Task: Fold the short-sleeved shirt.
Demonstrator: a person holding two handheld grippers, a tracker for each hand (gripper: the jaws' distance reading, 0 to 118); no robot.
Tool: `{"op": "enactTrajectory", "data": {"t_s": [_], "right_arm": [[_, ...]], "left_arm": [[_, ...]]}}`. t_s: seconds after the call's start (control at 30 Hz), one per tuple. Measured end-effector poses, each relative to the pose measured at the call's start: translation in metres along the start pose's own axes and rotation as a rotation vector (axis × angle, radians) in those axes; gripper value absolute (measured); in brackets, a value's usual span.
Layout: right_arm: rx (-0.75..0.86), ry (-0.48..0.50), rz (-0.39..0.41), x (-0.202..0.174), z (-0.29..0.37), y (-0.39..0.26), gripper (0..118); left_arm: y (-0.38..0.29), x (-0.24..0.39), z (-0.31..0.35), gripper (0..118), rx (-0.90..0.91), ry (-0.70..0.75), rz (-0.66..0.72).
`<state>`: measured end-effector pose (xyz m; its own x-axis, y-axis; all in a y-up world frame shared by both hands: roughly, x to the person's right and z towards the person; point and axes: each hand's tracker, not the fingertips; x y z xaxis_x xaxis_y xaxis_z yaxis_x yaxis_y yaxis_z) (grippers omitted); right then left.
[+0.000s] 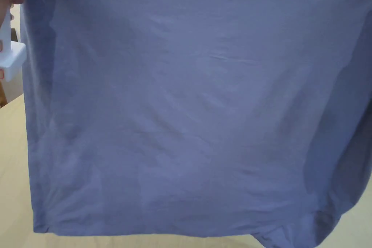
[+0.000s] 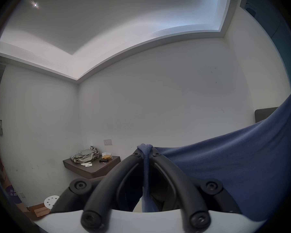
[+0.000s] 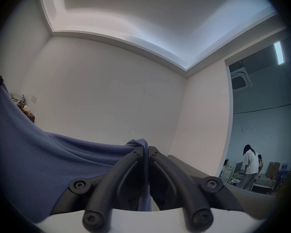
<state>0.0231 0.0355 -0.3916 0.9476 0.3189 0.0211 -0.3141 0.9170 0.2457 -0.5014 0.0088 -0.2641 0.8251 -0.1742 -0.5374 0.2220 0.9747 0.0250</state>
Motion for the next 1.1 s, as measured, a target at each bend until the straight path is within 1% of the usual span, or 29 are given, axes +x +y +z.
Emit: {"op": "enactTrajectory", "data": {"t_s": [0.17, 0.27, 0.4, 0.47, 0.67, 0.83, 0.93, 1.03, 1.1], "right_arm": [[-0.021, 0.005, -0.015, -0.013, -0.039, -0.007, 4], [-0.034, -0.005, -0.014, -0.018, -0.065, -0.016, 4], [-0.038, -0.038, 0.044, -0.030, -0.090, -0.027, 4], [-0.049, -0.038, 0.062, -0.037, -0.095, -0.027, 4], [-0.076, -0.036, 0.085, -0.056, -0.134, -0.055, 4], [-0.129, -0.013, 0.087, -0.082, -0.161, -0.098, 4], [-0.205, 0.023, 0.110, -0.099, -0.172, -0.137, 4], [-0.274, 0.066, 0.115, -0.113, -0.171, -0.181, 4], [-0.314, 0.103, 0.089, -0.120, -0.157, -0.208, 4]], "left_arm": [[-0.007, 0.021, -0.049, 3, 0.006, 0.041, -0.010], [-0.005, 0.034, -0.063, 3, -0.002, 0.041, -0.015], [-0.005, 0.049, -0.076, 3, -0.003, 0.033, -0.026], [-0.009, 0.056, -0.087, 3, -0.011, 0.029, -0.036], [-0.036, 0.075, -0.120, 3, -0.063, 0.010, -0.029], [-0.076, 0.093, -0.154, 3, -0.119, 0.014, -0.049], [-0.110, 0.104, -0.165, 3, -0.169, -0.003, -0.084], [-0.152, 0.111, -0.167, 3, -0.225, -0.029, -0.104], [-0.183, 0.114, -0.160, 3, -0.274, -0.044, -0.124]]}}
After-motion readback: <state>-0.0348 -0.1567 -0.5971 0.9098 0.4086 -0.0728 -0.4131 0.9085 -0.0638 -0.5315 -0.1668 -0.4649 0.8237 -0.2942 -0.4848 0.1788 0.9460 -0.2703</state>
